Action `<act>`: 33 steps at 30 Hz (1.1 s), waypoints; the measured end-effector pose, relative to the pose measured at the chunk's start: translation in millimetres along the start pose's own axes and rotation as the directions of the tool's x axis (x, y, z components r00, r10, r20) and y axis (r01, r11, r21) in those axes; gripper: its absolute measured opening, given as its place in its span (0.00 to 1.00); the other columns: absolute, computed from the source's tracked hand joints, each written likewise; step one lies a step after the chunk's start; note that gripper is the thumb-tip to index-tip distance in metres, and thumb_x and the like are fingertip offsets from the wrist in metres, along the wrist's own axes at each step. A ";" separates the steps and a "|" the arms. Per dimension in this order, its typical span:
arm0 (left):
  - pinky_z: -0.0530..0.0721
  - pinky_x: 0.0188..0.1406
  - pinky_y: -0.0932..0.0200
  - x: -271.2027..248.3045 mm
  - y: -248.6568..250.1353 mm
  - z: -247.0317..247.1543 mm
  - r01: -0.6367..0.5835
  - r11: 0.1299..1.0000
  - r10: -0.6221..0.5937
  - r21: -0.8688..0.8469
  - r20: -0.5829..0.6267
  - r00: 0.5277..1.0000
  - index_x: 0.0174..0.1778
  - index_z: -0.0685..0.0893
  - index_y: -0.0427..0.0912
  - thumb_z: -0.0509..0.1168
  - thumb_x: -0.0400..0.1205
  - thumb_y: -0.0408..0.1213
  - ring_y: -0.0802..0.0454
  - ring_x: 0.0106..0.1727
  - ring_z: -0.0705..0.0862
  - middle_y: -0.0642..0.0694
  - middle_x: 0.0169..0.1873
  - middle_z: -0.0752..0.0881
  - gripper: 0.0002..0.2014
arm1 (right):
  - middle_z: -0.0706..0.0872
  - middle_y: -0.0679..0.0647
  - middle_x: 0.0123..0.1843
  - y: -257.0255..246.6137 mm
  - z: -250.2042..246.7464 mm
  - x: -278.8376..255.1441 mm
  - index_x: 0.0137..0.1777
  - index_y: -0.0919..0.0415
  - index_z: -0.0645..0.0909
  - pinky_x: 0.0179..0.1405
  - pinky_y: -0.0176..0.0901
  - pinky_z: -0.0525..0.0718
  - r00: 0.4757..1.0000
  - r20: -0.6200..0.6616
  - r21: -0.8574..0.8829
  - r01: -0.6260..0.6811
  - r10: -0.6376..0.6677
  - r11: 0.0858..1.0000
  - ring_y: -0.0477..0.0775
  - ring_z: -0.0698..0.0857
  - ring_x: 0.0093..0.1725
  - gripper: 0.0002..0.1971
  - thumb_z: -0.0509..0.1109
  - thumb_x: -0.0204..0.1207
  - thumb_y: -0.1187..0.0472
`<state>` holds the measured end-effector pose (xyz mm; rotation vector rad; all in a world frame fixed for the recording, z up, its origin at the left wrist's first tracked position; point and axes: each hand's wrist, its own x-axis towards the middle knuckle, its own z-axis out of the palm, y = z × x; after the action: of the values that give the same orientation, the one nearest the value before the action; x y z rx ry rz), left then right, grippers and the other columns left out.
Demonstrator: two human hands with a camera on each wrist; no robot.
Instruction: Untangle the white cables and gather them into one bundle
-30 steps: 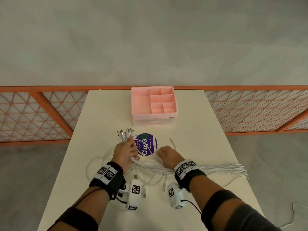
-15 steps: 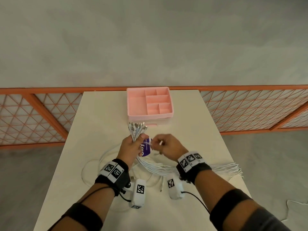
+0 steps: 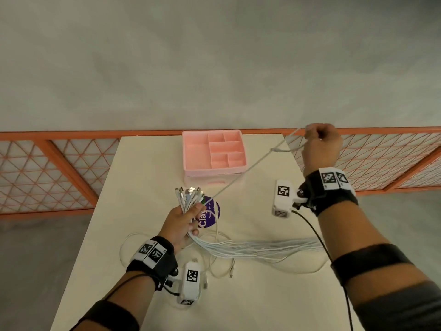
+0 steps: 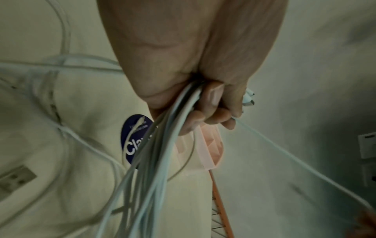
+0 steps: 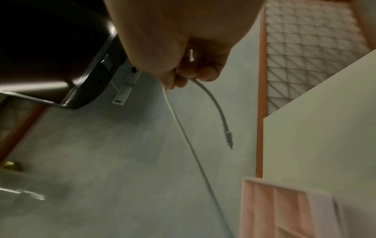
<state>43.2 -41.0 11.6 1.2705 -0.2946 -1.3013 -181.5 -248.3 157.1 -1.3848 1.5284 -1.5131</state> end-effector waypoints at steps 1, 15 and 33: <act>0.69 0.23 0.60 -0.8 1.7 3.2 -0.021 1.000 0.021 0.011 -0.004 1.000 0.51 0.86 0.33 0.69 0.84 0.36 0.57 0.21 0.66 0.47 0.30 0.79 0.09 | 0.88 0.53 0.45 7.1 -3.8 1.4 0.51 0.59 0.85 0.46 0.49 0.85 1.000 0.007 -0.072 -0.017 0.018 0.997 0.53 0.85 0.43 0.06 0.66 0.81 0.62; 0.69 0.19 0.60 2.8 24.9 36.3 -0.199 0.973 0.193 0.114 0.063 0.979 0.46 0.87 0.35 0.69 0.85 0.38 0.54 0.22 0.65 0.47 0.29 0.77 0.09 | 0.85 0.53 0.35 28.4 41.1 -117.7 0.45 0.61 0.85 0.34 0.40 0.77 0.383 0.924 -0.147 0.388 -0.015 0.910 0.45 0.80 0.29 0.11 0.66 0.84 0.55; 0.68 0.19 0.61 3.5 12.2 15.0 -0.050 0.998 0.051 0.036 -0.026 0.998 0.48 0.90 0.36 0.71 0.82 0.39 0.57 0.21 0.66 0.50 0.31 0.82 0.09 | 0.66 0.53 0.83 41.5 15.3 -53.4 0.84 0.57 0.61 0.77 0.44 0.67 0.834 0.546 -0.369 0.156 0.077 0.916 0.54 0.73 0.77 0.34 0.69 0.80 0.61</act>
<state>39.4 -54.6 25.3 1.3010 -0.3299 -1.2402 -162.7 -212.1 101.1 -1.8918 1.4678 -0.7139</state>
